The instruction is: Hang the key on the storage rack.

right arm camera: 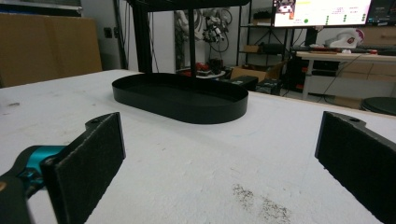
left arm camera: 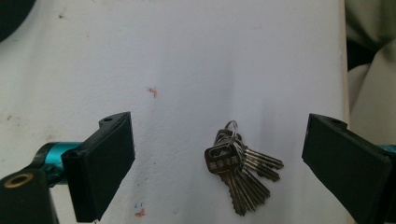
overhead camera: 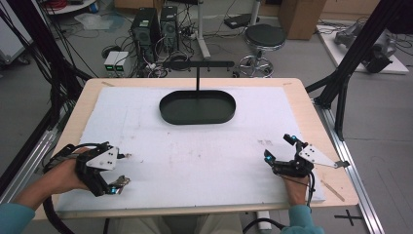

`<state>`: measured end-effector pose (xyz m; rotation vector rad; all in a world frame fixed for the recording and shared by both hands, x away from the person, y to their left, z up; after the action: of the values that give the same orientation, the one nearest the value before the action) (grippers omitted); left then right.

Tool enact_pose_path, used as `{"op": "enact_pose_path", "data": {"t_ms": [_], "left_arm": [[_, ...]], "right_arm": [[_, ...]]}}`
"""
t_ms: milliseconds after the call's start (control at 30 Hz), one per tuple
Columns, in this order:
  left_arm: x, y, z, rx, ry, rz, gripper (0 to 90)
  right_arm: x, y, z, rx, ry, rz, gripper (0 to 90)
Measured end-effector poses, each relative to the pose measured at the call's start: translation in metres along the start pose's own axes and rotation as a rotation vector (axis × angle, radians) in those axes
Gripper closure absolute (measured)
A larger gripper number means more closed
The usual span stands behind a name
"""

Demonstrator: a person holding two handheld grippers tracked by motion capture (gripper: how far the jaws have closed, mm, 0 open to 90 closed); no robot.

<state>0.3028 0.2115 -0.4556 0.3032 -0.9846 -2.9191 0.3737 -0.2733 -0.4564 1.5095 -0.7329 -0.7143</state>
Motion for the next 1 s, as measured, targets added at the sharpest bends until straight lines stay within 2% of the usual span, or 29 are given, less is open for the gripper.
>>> {"op": "enact_pose_path", "data": {"t_ms": [67,100,233,533,833,900,933,1000], "left_arm": [[0.001,-0.001,-0.002,-0.011,-0.005,-0.006,10.1],[0.001,-0.002,-0.005,-0.029,-0.018,-0.023,10.2],[0.003,-0.002,-0.009,-0.042,-0.04,-0.018,11.5],[0.004,-0.005,-0.012,-0.087,-0.073,-0.013,20.8],[0.006,-0.008,-0.018,-0.156,-0.079,-0.002,29.7],[0.007,-0.009,-0.02,-0.185,-0.081,0.008,32.3],[0.007,-0.01,-0.02,-0.202,-0.083,0.0,33.8],[0.008,-0.01,-0.022,-0.204,-0.083,0.007,35.5]], "right_arm": [[0.0,0.0,0.0,0.0,-0.001,0.001,0.7],[0.0,0.0,0.0,0.0,-0.001,0.002,0.7],[0.0,0.0,0.0,0.001,-0.002,0.004,0.7],[0.0,0.0,0.0,-0.001,-0.003,0.002,0.7],[0.0,0.0,0.0,0.0,0.0,0.004,0.7],[0.0,0.0,0.0,0.001,-0.001,0.001,0.7],[0.0,0.0,0.0,0.0,-0.001,0.0,0.7],[0.0,0.0,0.0,0.0,0.0,0.002,0.7]]}}
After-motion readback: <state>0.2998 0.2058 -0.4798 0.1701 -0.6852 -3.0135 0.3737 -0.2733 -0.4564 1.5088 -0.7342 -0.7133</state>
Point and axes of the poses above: each handheld gripper's, and its own axes: z roughly backward along the jaws, y roughly out of its top, x roughly to its right, the point moved 9 cm from there along -z, roughly forward along the jaws, and after that the axes turned 7 degrees about x, right-handed, at the moved point
